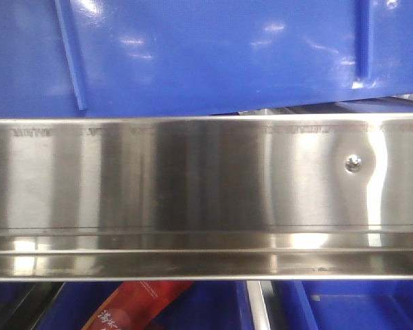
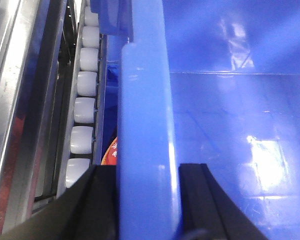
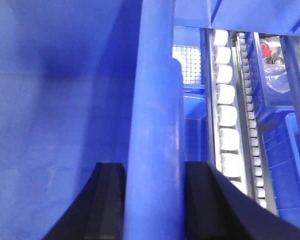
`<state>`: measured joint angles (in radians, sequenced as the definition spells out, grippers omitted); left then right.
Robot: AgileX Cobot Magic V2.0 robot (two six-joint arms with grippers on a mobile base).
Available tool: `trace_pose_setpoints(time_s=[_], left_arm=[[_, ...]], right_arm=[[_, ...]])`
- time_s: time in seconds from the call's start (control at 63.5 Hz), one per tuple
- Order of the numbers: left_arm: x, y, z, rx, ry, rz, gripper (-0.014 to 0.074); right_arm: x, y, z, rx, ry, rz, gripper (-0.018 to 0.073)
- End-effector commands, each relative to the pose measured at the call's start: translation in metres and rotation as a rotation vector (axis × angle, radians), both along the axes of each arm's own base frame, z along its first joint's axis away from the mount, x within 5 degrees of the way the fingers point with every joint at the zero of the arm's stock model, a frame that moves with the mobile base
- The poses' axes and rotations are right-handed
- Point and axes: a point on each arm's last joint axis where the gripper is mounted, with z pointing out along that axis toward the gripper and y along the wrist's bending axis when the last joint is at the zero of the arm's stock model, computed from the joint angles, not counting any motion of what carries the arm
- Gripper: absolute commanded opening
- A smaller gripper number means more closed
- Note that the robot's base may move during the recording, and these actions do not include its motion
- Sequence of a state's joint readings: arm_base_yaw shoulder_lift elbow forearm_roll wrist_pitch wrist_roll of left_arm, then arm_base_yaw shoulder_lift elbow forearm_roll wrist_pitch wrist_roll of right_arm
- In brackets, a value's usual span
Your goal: Move blue bin to conveyor side
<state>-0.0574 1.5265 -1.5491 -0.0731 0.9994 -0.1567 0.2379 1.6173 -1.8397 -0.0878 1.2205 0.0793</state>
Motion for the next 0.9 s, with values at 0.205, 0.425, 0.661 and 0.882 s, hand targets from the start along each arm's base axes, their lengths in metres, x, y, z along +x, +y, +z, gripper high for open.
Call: trace_pose_setpoints(time_s=[0.205,0.425,0.661,0.882], left_arm=[[-0.002,-0.002,0.009,-0.006,-0.031,-0.007,-0.0013],[-0.014,-0.002,0.050,-0.009,-0.105,-0.013,-0.0018],[-0.032,-0.001,0.089,-0.012,-0.203,-0.016,-0.0018],[-0.058,0.001,0.112,-0.016,-0.260,-0.017,-0.0018]], right_arm=[[-0.008,-0.006,0.011,-0.011,-0.036,-0.012,-0.0078],[-0.034,-0.012,0.045,0.015,-0.145,-0.013,-0.0080],[-0.063,-0.019,0.083,0.047,-0.276,-0.014,-0.0080],[-0.091,-0.024,0.101,0.096,-0.337,-0.024,-0.0080]])
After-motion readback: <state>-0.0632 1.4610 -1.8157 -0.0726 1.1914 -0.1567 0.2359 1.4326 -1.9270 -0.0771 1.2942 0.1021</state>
